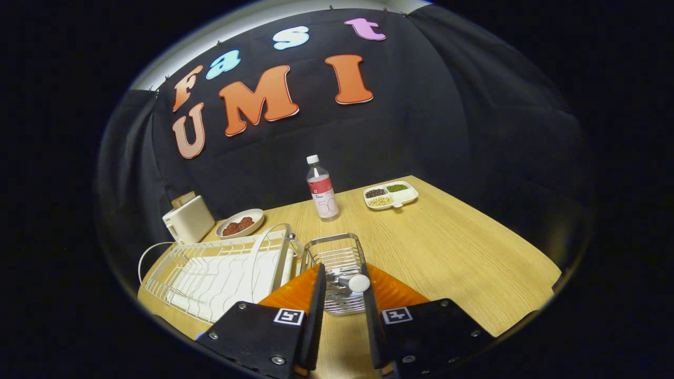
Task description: Take the plate from the dish rack, then take the spoon from the basket and place it into the plate.
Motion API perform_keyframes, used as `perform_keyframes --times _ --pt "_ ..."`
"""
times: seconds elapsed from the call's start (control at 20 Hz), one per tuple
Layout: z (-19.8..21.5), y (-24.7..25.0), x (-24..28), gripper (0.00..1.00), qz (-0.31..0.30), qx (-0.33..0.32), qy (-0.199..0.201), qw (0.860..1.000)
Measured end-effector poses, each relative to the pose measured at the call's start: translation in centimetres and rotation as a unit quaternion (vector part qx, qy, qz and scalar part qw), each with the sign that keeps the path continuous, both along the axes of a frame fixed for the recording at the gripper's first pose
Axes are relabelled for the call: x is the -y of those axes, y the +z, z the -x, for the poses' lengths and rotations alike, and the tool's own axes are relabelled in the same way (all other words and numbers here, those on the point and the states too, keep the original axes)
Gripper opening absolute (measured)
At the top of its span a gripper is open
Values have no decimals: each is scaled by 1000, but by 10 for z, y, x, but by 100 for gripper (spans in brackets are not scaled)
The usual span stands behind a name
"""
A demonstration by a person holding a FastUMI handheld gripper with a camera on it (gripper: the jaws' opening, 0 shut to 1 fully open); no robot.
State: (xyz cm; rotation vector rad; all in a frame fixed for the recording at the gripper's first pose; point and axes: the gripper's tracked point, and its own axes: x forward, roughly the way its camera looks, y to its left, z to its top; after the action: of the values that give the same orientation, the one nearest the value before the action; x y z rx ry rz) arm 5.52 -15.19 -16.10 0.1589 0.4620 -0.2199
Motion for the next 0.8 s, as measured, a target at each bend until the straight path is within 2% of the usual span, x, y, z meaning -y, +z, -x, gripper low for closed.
perform_keyframes --times 0.15,0.3,0.5,0.8 --pt "-2 7 4 29 18 13 -1 1000" --pt "-5 16 -2 11 4 28 1 1000" --pt "-3 46 -18 9 11 49 31 998" --pt "19 101 -37 9 60 61 61 994"
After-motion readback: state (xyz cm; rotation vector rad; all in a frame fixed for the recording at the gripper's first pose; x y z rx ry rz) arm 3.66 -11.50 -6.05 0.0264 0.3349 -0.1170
